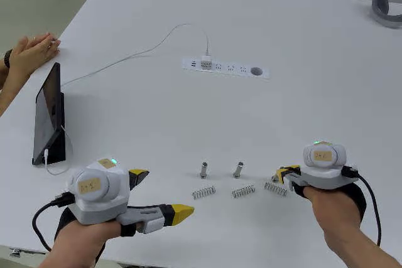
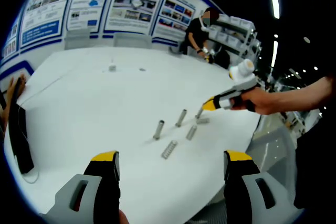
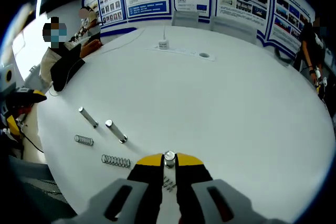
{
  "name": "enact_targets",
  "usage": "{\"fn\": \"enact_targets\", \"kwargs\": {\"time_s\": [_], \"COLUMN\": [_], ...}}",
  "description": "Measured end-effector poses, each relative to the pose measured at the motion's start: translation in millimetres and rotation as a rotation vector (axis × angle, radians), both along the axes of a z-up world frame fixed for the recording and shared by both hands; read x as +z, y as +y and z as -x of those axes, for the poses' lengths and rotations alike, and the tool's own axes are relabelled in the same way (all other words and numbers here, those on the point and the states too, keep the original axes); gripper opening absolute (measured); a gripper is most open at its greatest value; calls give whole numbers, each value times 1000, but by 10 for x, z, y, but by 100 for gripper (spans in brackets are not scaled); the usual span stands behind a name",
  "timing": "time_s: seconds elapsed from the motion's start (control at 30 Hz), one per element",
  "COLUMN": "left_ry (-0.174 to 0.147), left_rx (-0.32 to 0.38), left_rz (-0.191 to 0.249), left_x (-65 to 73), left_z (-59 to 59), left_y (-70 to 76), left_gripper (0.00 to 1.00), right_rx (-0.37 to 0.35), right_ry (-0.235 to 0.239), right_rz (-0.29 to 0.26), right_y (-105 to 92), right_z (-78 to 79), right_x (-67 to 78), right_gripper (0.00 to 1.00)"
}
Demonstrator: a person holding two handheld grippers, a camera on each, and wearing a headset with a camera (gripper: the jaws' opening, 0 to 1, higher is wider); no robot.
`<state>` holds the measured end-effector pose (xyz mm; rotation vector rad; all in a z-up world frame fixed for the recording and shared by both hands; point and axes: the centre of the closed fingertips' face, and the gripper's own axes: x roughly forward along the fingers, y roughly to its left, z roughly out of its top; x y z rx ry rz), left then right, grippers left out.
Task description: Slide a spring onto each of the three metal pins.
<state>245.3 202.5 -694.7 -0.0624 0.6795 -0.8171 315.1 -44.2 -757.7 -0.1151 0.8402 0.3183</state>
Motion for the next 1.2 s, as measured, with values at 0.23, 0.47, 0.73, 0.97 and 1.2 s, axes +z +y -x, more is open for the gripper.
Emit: {"fn": "enact_targets", "kwargs": {"time_s": [0.23,0.47,0.73,0.97,1.2], "left_ry": [-1,4,6,6,2], "left_rx": [-1,0,2,-1,-6], "left_rz": [2,-2,-2,-4,-7], "left_x": [8,-14,-13,-10,0], "left_z": [8,27,44,48,36], "left_y": [0,27,38,38,30], "left_gripper": [83,83,83,83,83], "right_rx": [3,14,26,32,48], "right_ry": [-8,-17,-25,-30,-44], "right_rz": [12,23,33,42,49], "right_y": [7,3,12,0,-12], "right_z": [-2,-17,-29,-38,-17], "right_x": [2,-3,1,5,36], "right_gripper": [10,10,11,16,23]}}
